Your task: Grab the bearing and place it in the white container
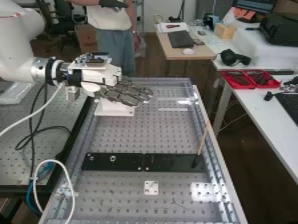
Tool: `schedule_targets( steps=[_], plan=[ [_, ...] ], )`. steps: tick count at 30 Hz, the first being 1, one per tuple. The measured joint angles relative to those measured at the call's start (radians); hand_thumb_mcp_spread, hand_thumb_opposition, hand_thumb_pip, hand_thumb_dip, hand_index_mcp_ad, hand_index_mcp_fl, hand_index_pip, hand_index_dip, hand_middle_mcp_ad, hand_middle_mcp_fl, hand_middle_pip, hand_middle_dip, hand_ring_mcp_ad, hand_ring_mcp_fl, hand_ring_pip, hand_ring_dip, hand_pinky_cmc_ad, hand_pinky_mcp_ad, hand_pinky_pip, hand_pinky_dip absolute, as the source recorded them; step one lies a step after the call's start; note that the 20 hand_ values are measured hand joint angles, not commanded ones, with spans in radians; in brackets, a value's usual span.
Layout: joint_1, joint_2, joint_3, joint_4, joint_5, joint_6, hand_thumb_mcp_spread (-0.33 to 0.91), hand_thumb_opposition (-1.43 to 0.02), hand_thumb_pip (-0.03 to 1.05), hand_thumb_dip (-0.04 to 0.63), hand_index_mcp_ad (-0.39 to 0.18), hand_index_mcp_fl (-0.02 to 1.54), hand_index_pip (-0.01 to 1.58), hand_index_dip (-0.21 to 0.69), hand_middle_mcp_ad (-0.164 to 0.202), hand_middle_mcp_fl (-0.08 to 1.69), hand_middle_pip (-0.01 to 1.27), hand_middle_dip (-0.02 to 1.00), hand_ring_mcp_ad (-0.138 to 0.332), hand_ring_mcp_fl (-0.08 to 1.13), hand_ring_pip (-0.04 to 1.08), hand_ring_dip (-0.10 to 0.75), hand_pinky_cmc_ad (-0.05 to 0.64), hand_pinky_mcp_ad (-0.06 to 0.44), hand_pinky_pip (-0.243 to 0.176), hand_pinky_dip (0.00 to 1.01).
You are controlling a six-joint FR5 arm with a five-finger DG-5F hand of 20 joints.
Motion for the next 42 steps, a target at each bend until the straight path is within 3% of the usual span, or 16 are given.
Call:
schedule_targets(
  steps=[7, 15, 29, 35, 42],
  plan=[
    [0.12, 0.037, -0.039, 0.006, 0.123, 0.011, 0.49, -0.98, 0.57, 0.316, -0.093, 0.28, 1.44, 0.22, 0.082, 0.05, 0.14, 0.2, 0.192, 0.02, 0.11, 0.08, 0.312, 0.169, -0.059, 0.18],
    [0.201, 0.05, -0.068, 0.012, 0.162, 0.046, 0.5, -0.97, 0.57, 0.312, -0.089, 0.28, 1.44, 0.22, 0.08, 0.05, 0.14, 0.21, 0.195, 0.02, 0.11, 0.08, 0.312, 0.171, -0.059, 0.18],
    [0.411, 0.065, -0.11, -0.031, 0.28, 0.099, 0.5, -0.97, 0.57, 0.312, -0.089, 0.28, 1.44, 0.22, 0.075, 0.05, 0.14, 0.21, 0.195, 0.03, 0.11, 0.08, 0.316, 0.169, -0.059, 0.18],
    [0.439, 0.028, -0.11, -0.013, 0.316, 0.113, 0.5, -0.98, 0.57, 0.316, -0.089, 0.28, 1.44, 0.22, 0.075, 0.05, 0.14, 0.21, 0.195, 0.03, 0.11, 0.08, 0.316, 0.166, -0.059, 0.18],
    [0.422, -0.042, -0.105, 0.019, 0.348, 0.147, 0.5, -0.98, 0.57, 0.312, -0.093, 0.28, 1.44, 0.22, 0.077, 0.05, 0.14, 0.21, 0.195, 0.03, 0.11, 0.08, 0.312, 0.164, -0.059, 0.18]
  ],
)
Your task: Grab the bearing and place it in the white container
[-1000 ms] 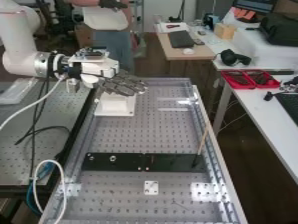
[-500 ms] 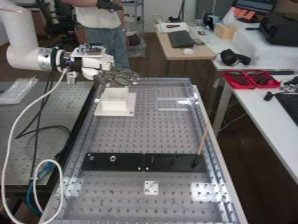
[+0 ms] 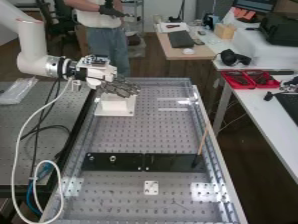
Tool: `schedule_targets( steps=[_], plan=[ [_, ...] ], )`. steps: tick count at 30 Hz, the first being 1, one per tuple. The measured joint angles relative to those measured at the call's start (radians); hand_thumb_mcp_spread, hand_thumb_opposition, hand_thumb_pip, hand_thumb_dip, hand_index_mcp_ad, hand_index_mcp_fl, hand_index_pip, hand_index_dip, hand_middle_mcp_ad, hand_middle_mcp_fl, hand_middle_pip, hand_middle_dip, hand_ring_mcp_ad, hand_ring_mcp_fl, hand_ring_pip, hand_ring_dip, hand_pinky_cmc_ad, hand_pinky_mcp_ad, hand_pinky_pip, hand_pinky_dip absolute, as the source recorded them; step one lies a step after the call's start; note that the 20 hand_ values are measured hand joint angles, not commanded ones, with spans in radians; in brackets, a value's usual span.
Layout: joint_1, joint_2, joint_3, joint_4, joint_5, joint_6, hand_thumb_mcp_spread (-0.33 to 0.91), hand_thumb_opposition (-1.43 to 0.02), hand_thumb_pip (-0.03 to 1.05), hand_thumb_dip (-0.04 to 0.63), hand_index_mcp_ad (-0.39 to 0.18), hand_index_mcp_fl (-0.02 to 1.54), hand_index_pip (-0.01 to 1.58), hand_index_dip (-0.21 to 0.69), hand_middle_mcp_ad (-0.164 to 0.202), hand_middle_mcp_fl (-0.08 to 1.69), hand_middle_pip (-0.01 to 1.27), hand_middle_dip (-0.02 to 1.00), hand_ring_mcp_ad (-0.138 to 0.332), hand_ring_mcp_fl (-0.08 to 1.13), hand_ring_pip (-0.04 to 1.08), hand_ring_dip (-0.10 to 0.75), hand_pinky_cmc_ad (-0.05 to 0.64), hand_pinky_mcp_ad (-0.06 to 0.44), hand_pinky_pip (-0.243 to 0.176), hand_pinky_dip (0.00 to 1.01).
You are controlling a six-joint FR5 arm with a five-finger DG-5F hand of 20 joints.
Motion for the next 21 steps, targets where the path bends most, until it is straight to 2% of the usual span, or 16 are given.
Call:
schedule_targets(
  steps=[8, 10, 13, 15, 17, 18, 21],
  plan=[
    [-0.024, -0.048, 0.018, -0.001, -0.008, 0.028, 0.5, -0.98, 0.57, 0.312, -0.089, 0.28, 1.44, 0.22, 0.08, 0.05, 0.14, 0.21, 0.195, 0.03, 0.11, 0.08, 0.316, 0.164, -0.061, 0.18],
    [-0.027, -0.054, 0.025, -0.01, -0.015, 0.031, 0.51, -0.97, 0.49, 0.314, -0.101, 0.29, 1.44, 0.22, 0.082, 0.05, 0.14, 0.21, 0.199, 0.03, 0.11, 0.08, 0.316, 0.166, -0.061, 0.18],
    [-0.032, -0.056, 0.033, -0.029, -0.025, 0.036, 0.52, -0.95, 0.49, 0.314, -0.127, 0.24, 1.39, 0.22, 0.079, 0.05, 0.14, 0.21, 0.195, 0.03, 0.11, 0.08, 0.312, 0.164, -0.061, 0.18],
    [-0.036, -0.055, 0.036, -0.037, -0.032, 0.039, 0.53, -0.9, 0.51, 0.316, -0.136, 0.34, 1.34, 0.227, 0.082, 0.05, 0.14, 0.21, 0.195, 0.03, 0.1, 0.08, 0.312, 0.164, -0.061, 0.18],
    [-0.04, -0.047, 0.036, -0.048, -0.037, 0.041, 0.5, -0.88, 0.58, 0.316, -0.136, 0.19, 1.25, 0.209, 0.082, 0.05, 0.14, 0.21, 0.195, 0.02, 0.1, 0.08, 0.316, 0.166, -0.061, 0.18],
    [-0.04, -0.044, 0.036, -0.05, -0.038, 0.041, 0.48, -0.88, 0.58, 0.316, -0.136, 0.12, 1.22, 0.208, 0.082, 0.05, 0.14, 0.21, 0.195, 0.02, 0.1, 0.08, 0.316, 0.164, -0.061, 0.18],
    [-0.045, -0.015, 0.035, -0.065, -0.044, 0.037, 0.43, -0.85, 0.58, 0.316, -0.136, 0.08, 1.15, 0.19, 0.079, 0.02, 0.14, 0.21, 0.201, 0.01, 0.1, 0.08, 0.316, 0.166, -0.063, 0.18]
  ],
)
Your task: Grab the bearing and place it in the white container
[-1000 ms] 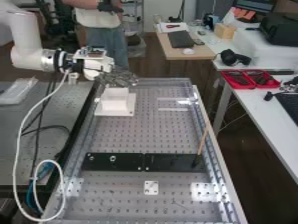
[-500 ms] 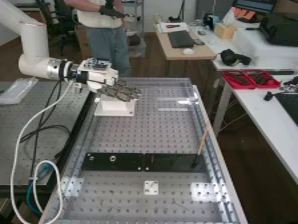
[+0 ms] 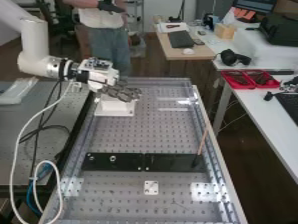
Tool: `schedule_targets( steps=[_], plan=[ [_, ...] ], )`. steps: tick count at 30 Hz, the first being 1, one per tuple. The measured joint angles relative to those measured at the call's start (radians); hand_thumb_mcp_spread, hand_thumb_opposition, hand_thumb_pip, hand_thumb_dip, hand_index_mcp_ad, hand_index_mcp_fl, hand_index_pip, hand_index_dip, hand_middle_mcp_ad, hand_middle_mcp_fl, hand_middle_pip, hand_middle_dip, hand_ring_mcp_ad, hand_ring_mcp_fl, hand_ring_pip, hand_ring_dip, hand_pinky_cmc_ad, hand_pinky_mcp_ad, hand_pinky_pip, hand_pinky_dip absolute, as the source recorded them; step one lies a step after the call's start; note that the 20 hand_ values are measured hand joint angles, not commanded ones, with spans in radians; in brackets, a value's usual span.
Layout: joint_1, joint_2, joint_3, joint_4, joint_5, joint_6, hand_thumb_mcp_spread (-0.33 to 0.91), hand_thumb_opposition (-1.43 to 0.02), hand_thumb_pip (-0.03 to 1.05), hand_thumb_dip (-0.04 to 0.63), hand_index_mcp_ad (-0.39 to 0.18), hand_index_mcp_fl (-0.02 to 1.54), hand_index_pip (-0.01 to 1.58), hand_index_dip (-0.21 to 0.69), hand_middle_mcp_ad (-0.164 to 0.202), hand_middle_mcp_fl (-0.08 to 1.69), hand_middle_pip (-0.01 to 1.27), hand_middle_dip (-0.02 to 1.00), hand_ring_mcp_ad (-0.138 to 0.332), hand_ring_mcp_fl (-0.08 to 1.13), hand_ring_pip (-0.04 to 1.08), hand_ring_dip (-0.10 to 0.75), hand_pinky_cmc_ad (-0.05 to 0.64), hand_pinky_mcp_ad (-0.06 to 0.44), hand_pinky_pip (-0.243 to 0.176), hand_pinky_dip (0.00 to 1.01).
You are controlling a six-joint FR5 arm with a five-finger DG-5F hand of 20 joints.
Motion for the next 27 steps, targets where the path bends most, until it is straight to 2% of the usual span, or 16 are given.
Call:
schedule_targets(
  steps=[3, 8, 12, 16, 20, 23, 27],
  plan=[
    [-0.005, 0.026, -0.002, -0.011, -0.004, -0.006, 0.4, -0.84, 0.64, 0.316, -0.138, 0.04, 1.07, 0.176, 0.082, 0.02, 0.14, 0.21, 0.201, 0.01, 0.09, 0.08, 0.316, 0.166, -0.063, 0.18],
    [-0.022, 0.091, -0.006, -0.027, -0.012, -0.023, 0.36, -0.82, 0.64, 0.316, -0.138, 0.02, 0.95, 0.161, 0.075, 0.02, 0.14, 0.21, 0.201, 0.01, 0.09, 0.08, 0.316, 0.166, -0.063, 0.19],
    [-0.069, 0.169, 0.004, -0.035, -0.037, -0.071, 0.34, -0.81, 0.64, 0.298, -0.136, 0.02, 0.75, 0.159, 0.077, 0.02, 0.14, 0.21, 0.201, 0.01, 0.1, 0.08, 0.316, 0.176, -0.063, 0.22],
    [-0.152, 0.216, 0.044, -0.04, -0.094, -0.127, 0.32, -0.81, 0.57, 0.267, -0.119, 0.02, 0.47, 0.159, 0.08, 0.02, 0.14, 0.21, 0.201, 0.01, 0.1, 0.08, 0.312, 0.188, -0.063, 0.23],
    [-0.231, 0.229, 0.099, -0.049, -0.156, -0.151, 0.28, -0.76, 0.5, 0.22, -0.113, 0.09, 0.29, 0.171, 0.077, 0.02, 0.14, 0.21, 0.201, 0.01, 0.1, 0.08, 0.316, 0.216, -0.065, 0.26],
    [-0.294, 0.223, 0.158, -0.082, -0.203, -0.156, 0.28, -0.74, 0.49, 0.204, -0.091, 0.12, 0.21, 0.176, 0.082, 0.02, 0.14, 0.21, 0.204, 0.01, 0.1, 0.08, 0.316, 0.227, -0.073, 0.28],
    [-0.366, 0.202, 0.227, -0.132, -0.254, -0.143, 0.27, -0.75, 0.45, 0.176, -0.101, 0.13, 0.16, 0.187, 0.079, 0.02, 0.14, 0.21, 0.202, 0.01, 0.1, 0.08, 0.316, 0.232, -0.075, 0.29]
  ],
)
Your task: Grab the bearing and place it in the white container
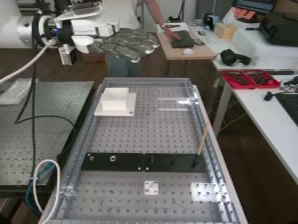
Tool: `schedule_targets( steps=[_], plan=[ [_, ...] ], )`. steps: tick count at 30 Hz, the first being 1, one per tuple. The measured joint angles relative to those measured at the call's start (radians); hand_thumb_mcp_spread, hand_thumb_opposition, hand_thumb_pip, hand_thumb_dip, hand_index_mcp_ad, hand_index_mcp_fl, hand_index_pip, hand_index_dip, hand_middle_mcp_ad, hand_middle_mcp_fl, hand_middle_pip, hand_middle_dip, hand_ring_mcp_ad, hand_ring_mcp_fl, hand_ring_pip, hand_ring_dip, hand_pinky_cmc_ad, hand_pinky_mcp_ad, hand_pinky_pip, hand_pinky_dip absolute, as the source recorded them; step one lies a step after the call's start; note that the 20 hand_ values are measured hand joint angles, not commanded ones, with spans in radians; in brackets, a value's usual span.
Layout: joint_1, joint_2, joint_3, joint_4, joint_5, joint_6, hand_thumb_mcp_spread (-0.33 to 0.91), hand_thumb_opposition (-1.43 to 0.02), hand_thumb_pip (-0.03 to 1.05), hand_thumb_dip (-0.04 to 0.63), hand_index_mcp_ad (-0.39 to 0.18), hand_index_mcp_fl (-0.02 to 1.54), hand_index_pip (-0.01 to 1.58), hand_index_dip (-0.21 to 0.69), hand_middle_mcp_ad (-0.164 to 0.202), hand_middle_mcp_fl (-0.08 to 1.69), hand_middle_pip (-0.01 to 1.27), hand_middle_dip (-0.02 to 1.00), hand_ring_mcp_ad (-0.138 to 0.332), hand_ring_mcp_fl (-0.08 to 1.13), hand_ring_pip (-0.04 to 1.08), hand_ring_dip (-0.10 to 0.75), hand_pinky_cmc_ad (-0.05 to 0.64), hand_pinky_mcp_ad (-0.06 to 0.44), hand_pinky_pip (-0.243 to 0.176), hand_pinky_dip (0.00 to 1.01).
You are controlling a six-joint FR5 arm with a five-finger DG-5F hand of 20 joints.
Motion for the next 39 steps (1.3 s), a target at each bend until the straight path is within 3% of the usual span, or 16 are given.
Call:
schedule_targets(
  steps=[5, 19, 29, 39],
  plan=[
    [-0.095, -0.038, 0.104, -0.064, -0.041, -0.002, 0.25, -0.73, 0.43, 0.131, -0.087, 0.12, 0.13, 0.188, 0.084, 0.02, 0.14, 0.21, 0.215, 0.01, 0.1, 0.08, 0.33, 0.229, -0.075, 0.29],
    [-0.213, -0.142, 0.274, -0.145, -0.163, -0.024, 0.24, -0.71, 0.42, 0.093, -0.093, 0.12, 0.12, 0.188, 0.084, 0.02, 0.14, 0.21, 0.216, 0.01, 0.1, 0.082, 0.347, 0.258, -0.075, 0.3],
    [-0.255, -0.182, 0.343, -0.201, -0.238, -0.034, 0.24, -0.71, 0.42, 0.093, -0.096, 0.12, 0.12, 0.188, 0.079, 0.02, 0.14, 0.21, 0.216, 0.01, 0.1, 0.082, 0.347, 0.257, -0.075, 0.3],
    [-0.271, -0.179, 0.352, -0.228, -0.254, -0.038, 0.24, -0.71, 0.42, 0.08, -0.094, 0.12, 0.12, 0.188, 0.082, 0.04, 0.14, 0.21, 0.218, 0.01, 0.1, 0.082, 0.347, 0.257, -0.075, 0.3]
  ],
)
